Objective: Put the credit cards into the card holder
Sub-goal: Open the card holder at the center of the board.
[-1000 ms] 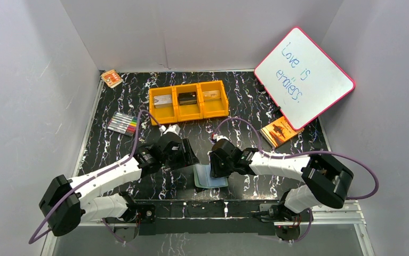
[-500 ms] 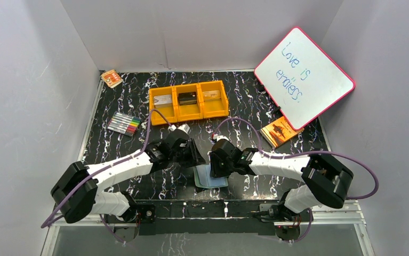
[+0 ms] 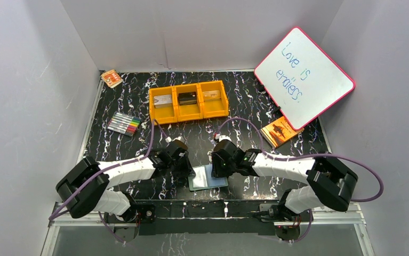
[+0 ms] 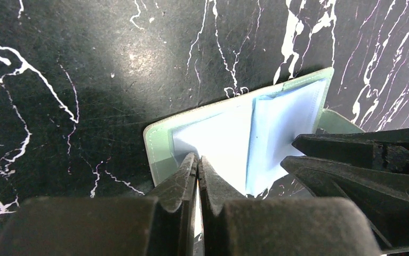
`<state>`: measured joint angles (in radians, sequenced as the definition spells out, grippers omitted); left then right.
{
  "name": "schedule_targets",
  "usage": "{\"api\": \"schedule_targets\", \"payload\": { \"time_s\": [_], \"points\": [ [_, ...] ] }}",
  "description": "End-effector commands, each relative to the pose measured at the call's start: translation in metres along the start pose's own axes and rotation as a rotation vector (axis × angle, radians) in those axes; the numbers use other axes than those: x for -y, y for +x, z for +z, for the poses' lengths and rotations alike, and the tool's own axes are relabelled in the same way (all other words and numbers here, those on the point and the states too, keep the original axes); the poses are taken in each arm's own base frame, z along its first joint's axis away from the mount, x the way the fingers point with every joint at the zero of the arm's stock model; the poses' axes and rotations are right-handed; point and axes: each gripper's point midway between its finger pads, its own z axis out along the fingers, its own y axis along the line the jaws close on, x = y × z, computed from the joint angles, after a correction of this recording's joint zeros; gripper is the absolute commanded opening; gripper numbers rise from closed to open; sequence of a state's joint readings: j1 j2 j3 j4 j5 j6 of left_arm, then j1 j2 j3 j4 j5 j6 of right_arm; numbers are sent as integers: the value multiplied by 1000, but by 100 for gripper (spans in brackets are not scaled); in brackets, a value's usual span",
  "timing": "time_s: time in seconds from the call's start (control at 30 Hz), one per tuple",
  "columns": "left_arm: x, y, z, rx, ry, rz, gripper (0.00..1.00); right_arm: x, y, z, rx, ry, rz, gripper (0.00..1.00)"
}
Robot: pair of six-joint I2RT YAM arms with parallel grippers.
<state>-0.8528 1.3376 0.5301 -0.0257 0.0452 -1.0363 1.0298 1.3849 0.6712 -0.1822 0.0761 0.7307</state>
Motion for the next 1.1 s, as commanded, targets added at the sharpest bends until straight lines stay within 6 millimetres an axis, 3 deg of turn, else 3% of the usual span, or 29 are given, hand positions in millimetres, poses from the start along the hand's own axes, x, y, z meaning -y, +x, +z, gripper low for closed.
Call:
{"api": "schedule_targets", "payload": {
  "time_s": [0.0, 0.33, 0.7, 0.87, 1.07],
  "points": [
    [-22, 7, 6, -11, -76, 21, 2, 2, -3, -7, 31, 4, 4, 37],
    [-22, 0, 6, 17, -86, 42, 2, 9, 8, -14, 23, 0, 30, 49],
    [-3, -8, 2, 21, -48, 62, 3, -14, 7, 4, -23, -78, 43, 42],
    [6, -13, -4, 35, -27, 66, 10, -14, 8, 3, -22, -79, 50, 42],
    [12, -16, -8, 40, -17, 75, 11, -26, -1, -6, 19, -140, 50, 42]
  ]
}}
